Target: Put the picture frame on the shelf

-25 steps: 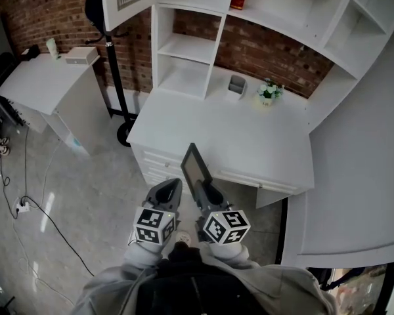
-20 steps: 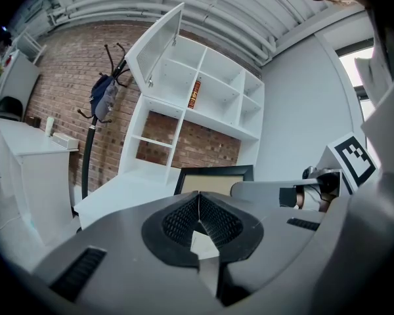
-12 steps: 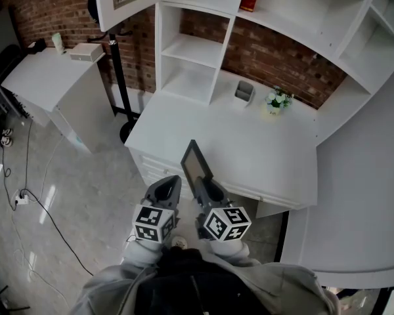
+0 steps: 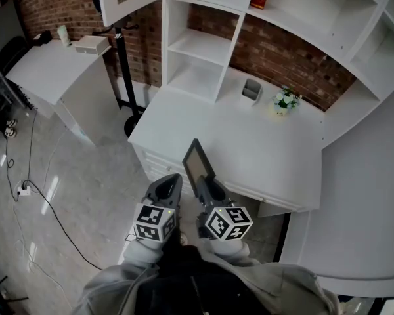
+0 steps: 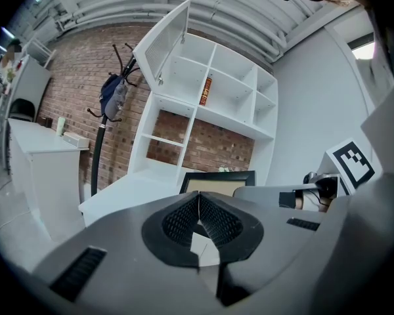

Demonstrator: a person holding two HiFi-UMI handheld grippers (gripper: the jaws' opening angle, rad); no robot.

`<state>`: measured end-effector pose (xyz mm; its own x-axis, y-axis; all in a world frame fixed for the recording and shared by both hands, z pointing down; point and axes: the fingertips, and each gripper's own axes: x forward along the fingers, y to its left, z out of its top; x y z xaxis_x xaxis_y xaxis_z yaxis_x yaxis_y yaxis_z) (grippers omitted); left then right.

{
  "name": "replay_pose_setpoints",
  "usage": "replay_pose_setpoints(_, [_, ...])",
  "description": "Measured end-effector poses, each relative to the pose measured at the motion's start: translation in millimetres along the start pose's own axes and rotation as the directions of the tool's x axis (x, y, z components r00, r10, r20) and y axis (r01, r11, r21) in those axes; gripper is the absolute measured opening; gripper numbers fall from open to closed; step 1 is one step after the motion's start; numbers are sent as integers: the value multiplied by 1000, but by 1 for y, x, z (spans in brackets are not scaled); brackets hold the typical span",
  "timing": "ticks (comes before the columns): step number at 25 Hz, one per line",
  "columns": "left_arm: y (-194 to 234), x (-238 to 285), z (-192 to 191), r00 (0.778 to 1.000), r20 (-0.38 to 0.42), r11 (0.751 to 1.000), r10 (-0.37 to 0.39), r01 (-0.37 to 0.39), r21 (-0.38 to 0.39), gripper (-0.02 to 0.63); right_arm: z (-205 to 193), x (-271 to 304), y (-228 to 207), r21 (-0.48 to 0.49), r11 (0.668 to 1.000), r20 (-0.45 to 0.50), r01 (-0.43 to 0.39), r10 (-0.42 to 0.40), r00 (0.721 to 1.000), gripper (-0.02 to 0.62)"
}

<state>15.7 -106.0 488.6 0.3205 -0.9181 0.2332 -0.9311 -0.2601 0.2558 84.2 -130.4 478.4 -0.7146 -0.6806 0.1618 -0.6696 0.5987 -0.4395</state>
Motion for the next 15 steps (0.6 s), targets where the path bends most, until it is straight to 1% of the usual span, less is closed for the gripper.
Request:
replay_pose_setpoints(6, [14, 9, 5, 1000, 16, 1000, 13, -13, 5, 5, 4, 15, -2, 2, 1000, 1, -6, 6, 1000, 57])
replay_pose_setpoints(15, [35, 48, 26, 1000, 21, 1000, 1, -1, 11, 5, 23, 55, -19, 5, 1000, 12, -5, 5, 1000, 57])
